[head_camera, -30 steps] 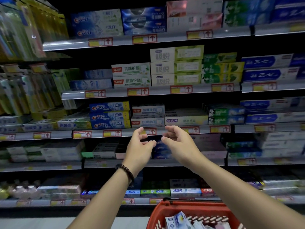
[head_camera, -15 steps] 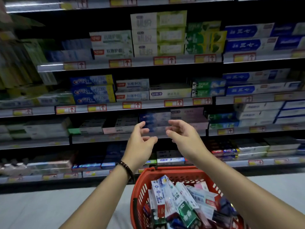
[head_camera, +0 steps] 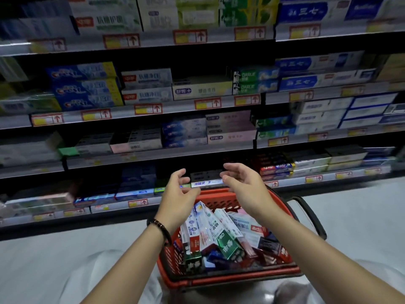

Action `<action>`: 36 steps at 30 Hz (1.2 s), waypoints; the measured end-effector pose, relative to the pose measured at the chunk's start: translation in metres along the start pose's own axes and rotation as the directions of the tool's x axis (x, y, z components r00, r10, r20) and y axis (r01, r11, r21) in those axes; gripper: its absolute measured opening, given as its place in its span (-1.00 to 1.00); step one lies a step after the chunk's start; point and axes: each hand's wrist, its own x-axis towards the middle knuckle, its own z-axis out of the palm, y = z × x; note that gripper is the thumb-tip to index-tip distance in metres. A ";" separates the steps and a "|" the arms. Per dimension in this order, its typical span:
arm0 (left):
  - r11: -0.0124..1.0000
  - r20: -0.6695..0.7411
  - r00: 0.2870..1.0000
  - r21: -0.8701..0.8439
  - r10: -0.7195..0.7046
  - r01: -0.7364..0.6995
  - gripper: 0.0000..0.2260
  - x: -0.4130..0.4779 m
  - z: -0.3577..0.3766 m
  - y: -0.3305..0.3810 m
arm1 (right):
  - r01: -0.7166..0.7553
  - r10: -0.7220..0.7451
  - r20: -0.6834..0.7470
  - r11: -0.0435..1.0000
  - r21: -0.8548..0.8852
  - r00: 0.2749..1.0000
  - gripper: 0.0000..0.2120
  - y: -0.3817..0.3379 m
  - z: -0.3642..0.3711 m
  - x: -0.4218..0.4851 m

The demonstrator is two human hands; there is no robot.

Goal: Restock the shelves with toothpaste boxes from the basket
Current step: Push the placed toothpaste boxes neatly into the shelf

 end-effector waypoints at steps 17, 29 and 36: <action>0.898 0.095 0.988 0.434 -0.121 0.068 -0.51 0.020 0.019 -0.079 | -0.123 0.122 0.045 0.992 0.019 0.991 -0.71 0.076 -0.024 -0.004; 0.748 0.088 0.946 0.636 -0.313 0.188 -0.45 0.020 0.042 -0.130 | -0.225 0.219 0.084 0.971 0.081 0.972 -0.75 0.116 -0.008 -0.009; 0.728 0.071 0.945 0.657 -0.321 0.198 -0.46 0.023 0.050 -0.143 | -0.293 0.289 0.053 0.947 0.132 0.956 -0.78 0.129 -0.002 -0.007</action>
